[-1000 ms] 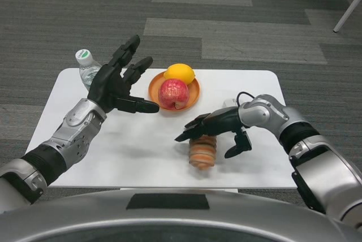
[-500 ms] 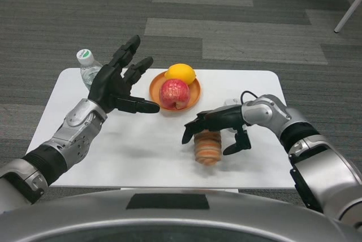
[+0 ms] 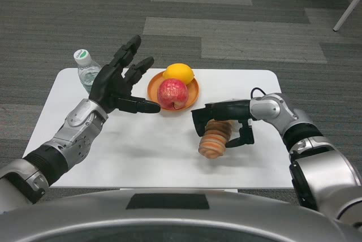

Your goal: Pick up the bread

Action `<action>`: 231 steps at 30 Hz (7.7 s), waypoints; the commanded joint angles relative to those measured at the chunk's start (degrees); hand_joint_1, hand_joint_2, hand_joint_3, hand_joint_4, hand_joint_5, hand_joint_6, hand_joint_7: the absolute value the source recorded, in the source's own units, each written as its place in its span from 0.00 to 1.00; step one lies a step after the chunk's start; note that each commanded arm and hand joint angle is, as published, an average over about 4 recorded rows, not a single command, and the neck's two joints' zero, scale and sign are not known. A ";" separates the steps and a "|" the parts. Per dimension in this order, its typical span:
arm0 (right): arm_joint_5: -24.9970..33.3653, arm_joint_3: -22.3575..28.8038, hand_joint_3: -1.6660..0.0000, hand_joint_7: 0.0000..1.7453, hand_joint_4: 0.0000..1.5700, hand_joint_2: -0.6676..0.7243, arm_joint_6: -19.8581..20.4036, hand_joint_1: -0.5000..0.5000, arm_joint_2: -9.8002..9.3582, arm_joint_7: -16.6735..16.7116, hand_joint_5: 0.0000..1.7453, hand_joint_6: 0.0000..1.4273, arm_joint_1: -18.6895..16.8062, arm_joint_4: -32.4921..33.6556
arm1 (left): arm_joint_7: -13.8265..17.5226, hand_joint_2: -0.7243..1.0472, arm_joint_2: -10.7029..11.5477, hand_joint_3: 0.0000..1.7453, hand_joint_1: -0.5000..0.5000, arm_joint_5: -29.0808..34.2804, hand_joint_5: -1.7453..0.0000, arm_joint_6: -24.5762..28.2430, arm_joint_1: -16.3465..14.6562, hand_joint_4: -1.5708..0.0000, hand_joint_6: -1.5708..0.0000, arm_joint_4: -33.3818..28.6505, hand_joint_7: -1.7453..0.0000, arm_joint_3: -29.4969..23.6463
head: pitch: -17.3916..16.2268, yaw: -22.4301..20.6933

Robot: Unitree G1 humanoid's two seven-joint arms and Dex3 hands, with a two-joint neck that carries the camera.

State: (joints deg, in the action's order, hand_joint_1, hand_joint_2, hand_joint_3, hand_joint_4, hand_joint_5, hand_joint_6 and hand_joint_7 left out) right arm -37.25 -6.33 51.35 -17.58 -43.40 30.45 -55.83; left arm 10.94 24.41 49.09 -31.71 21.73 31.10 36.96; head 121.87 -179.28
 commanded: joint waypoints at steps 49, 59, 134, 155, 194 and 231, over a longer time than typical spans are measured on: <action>45.58 11.43 0.05 0.94 0.23 0.27 -14.52 0.12 6.27 8.72 0.83 0.46 -14.08 36.84 | 0.22 0.60 -0.68 0.04 1.00 0.22 0.76 -0.54 -0.73 1.00 1.00 0.27 1.00 0.04 | 2.96 -0.32; 47.47 16.22 0.05 0.92 0.35 0.23 -14.94 0.08 8.42 18.06 0.83 0.53 -15.68 38.01 | 0.22 0.60 -1.36 0.03 1.00 -0.07 0.76 -0.79 -0.93 1.00 1.00 0.27 1.00 -0.42 | 4.22 0.63; 47.97 17.31 0.05 0.92 0.44 0.18 -15.05 0.08 11.76 22.65 0.89 0.58 -19.81 38.14 | 0.22 0.60 -2.17 0.03 1.00 -0.24 0.76 -1.86 -1.17 1.00 1.00 0.27 1.00 -1.19 | 12.24 -0.15; 47.97 17.05 0.05 0.92 0.44 0.19 -15.05 0.08 11.69 22.65 0.89 0.58 -19.81 38.16 | 0.22 0.60 -2.17 0.04 1.00 -0.26 0.76 -2.21 -1.43 1.00 1.00 0.27 1.00 -1.19 | 11.25 0.24; 47.97 16.79 0.05 0.92 0.44 0.18 -15.05 0.08 11.43 22.65 0.89 0.58 -19.81 38.16 | 0.22 0.60 -1.91 0.05 1.00 -0.31 0.76 -2.21 -1.43 1.00 1.00 0.19 1.00 -1.19 | 11.19 0.42; 48.01 16.70 0.05 0.92 0.44 0.18 -15.05 0.08 11.43 22.65 0.89 0.58 -19.77 38.16 | 0.22 0.60 -1.99 0.03 1.00 -0.48 0.76 -2.21 -1.43 1.00 1.00 0.19 1.00 -1.28 | 11.18 0.61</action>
State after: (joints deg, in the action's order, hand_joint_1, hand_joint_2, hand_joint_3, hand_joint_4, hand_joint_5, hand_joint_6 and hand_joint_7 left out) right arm 9.96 10.31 36.20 -5.93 -21.14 10.97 -18.12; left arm 10.99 22.46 48.93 -33.47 20.70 31.35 36.18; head 133.05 -178.68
